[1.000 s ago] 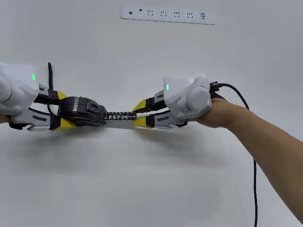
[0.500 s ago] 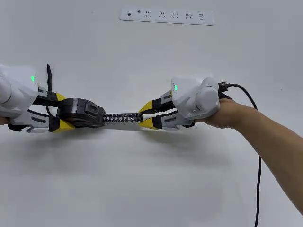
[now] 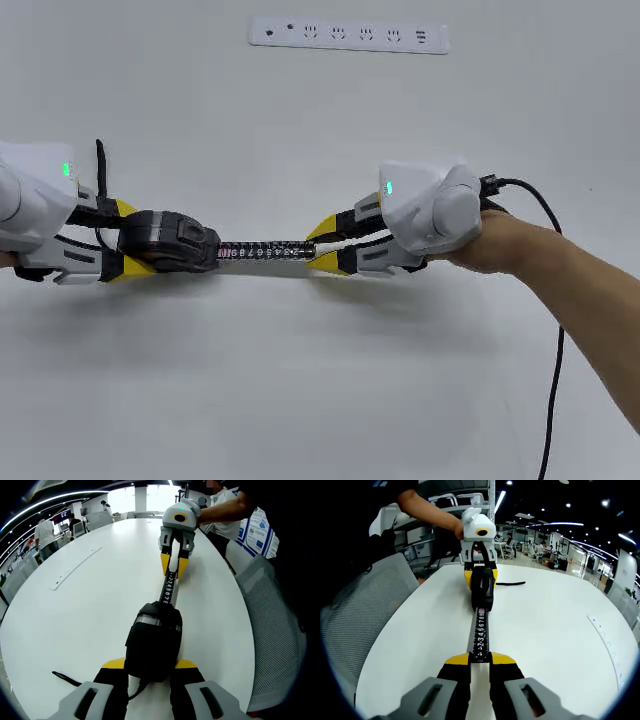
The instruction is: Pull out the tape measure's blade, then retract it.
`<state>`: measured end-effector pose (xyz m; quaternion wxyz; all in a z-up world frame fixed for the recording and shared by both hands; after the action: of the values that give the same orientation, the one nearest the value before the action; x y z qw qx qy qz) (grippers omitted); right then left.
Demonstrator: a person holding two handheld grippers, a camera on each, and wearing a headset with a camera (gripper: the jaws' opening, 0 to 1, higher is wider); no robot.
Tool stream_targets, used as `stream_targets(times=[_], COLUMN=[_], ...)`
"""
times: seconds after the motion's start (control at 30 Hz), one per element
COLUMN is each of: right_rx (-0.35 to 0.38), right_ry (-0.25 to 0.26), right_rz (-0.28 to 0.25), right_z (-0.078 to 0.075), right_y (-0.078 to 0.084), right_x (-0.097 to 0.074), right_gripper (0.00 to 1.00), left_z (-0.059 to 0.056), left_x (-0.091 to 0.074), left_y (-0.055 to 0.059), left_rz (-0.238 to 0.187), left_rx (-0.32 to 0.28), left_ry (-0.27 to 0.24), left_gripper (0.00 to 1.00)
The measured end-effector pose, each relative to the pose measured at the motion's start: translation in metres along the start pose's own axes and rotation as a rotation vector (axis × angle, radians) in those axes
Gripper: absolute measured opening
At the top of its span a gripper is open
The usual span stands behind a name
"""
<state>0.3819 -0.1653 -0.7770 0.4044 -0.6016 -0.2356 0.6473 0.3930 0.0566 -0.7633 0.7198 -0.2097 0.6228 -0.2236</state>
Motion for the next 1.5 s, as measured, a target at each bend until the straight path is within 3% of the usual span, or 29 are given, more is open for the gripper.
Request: stream_targets(times=[1.5], right_rx=[0.06], right_ry=[0.036], right_rz=[0.038], right_z=[-0.005], right_y=[0.038], right_x=[-0.05], right_gripper=[0.12], left_z=[0.0], left_x=[0.001], left_y=[-0.003], left_rz=[0.006], left_rx=[0.001], left_ry=[0.003], left_gripper=[0.28])
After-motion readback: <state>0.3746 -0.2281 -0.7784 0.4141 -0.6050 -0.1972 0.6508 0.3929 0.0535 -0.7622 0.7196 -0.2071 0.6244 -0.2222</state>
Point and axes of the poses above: the centre of the closed fingertips' face, and the gripper's own axes: x roughly forward along the fingers, z roughly to its left, y roughly out of its underside, the point moved 5 cm from there along -x, roughly backward along the fingers, and after that the axes turned 14 degrees about x, right-handed, at the moved point
